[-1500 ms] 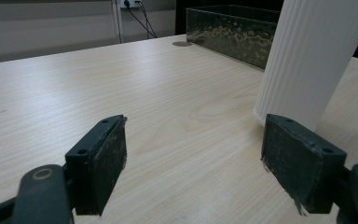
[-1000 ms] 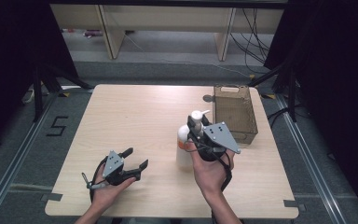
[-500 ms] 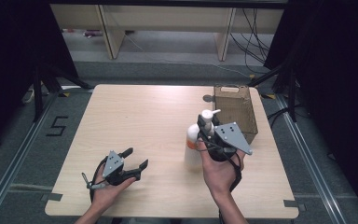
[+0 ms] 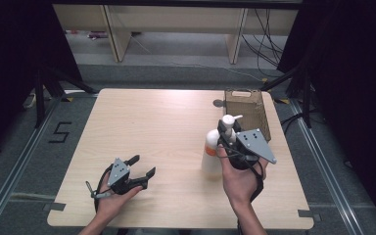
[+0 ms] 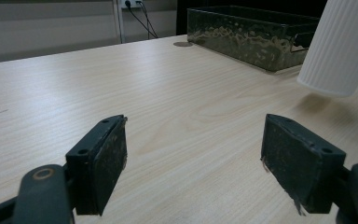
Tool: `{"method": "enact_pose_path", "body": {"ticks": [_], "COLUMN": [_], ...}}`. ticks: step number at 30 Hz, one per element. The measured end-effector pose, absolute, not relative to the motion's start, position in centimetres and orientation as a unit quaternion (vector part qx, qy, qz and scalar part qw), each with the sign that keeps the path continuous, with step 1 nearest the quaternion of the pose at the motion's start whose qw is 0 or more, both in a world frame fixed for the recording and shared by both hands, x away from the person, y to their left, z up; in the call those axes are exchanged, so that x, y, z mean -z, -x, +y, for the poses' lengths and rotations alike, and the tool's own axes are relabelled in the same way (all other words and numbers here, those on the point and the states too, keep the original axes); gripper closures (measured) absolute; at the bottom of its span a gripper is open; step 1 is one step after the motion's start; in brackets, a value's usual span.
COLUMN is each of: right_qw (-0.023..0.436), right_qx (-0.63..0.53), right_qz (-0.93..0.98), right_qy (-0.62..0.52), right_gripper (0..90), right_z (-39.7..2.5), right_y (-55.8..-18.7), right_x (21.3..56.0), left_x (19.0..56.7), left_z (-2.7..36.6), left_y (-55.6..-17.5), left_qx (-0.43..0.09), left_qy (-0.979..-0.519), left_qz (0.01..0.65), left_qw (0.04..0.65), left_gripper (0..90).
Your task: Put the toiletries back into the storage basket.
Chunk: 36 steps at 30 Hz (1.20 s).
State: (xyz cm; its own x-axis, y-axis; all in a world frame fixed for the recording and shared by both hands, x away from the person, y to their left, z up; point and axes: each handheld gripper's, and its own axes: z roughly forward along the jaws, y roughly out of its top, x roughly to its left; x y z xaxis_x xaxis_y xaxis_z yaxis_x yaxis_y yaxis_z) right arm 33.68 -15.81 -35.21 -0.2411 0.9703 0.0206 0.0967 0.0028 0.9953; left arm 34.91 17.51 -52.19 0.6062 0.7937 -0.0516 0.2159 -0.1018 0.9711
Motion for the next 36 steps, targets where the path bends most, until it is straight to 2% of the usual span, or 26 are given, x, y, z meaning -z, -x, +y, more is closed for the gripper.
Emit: {"method": "enact_pose_path", "body": {"ticks": [36], "right_qw": [0.432], "right_qx": [-0.521], "right_qz": [0.552], "right_qy": [-0.488], "right_gripper": [60.7], "right_z": [-19.8], "right_y": [-33.8], "right_x": [34.6], "left_x": [52.2], "left_z": [17.5], "left_y": [-34.9], "left_qx": [-0.257], "left_qy": [-0.695], "left_qz": [0.363], "left_qw": [0.565], "left_gripper": [21.7]}}
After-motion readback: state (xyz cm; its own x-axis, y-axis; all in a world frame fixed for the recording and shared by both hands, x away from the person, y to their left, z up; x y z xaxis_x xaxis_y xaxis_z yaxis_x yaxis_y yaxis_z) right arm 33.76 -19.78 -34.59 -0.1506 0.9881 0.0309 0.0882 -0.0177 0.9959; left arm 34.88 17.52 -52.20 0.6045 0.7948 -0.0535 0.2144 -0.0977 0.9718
